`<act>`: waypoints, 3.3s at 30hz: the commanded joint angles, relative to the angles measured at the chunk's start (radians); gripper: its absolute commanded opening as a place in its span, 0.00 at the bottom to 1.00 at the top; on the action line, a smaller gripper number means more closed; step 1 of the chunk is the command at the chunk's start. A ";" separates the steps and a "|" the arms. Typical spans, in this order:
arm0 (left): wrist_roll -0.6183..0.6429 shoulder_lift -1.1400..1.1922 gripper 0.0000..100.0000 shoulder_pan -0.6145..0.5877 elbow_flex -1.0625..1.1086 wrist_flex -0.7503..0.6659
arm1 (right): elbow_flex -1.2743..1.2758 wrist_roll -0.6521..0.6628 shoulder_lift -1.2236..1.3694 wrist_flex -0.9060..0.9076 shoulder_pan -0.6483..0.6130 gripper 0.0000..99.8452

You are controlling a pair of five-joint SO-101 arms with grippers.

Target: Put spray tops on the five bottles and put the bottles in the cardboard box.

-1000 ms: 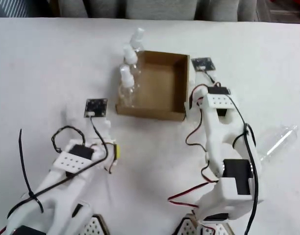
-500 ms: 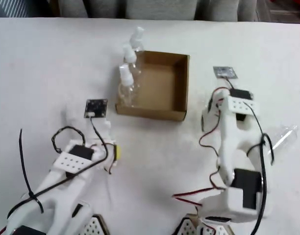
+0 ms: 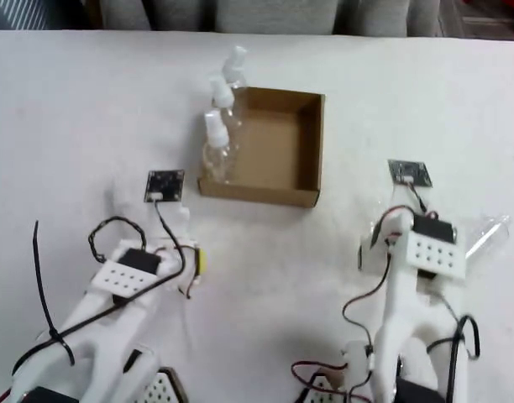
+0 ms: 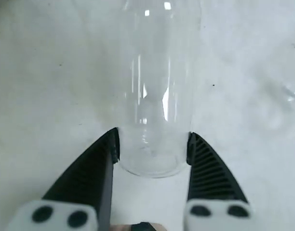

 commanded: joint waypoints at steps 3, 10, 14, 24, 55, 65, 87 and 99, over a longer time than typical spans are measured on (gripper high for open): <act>-0.012 -0.022 0.02 -0.010 -0.005 -0.021 | 0.026 0.069 -0.071 -0.018 0.027 0.19; -0.012 -0.022 0.02 -0.010 -0.005 -0.021 | -0.038 0.133 -0.065 0.059 0.024 0.21; -0.012 -0.022 0.02 -0.010 -0.005 -0.021 | -0.130 0.173 -0.065 0.165 0.024 0.25; -0.012 -0.022 0.02 -0.010 -0.005 -0.021 | -0.293 0.166 -0.062 0.219 0.022 0.25; -0.012 -0.030 0.02 -0.008 -0.009 -0.066 | -0.502 -0.006 0.271 0.127 -0.059 0.20; -0.011 -0.030 0.02 -0.008 -0.009 -0.068 | -0.371 -0.026 0.272 -0.013 -0.059 0.21; -0.011 -0.030 0.02 -0.008 -0.009 -0.069 | -0.364 -0.087 0.440 -0.079 -0.111 0.25; -0.011 -0.030 0.02 -0.007 -0.009 -0.068 | -0.359 -0.087 0.453 -0.125 -0.131 0.25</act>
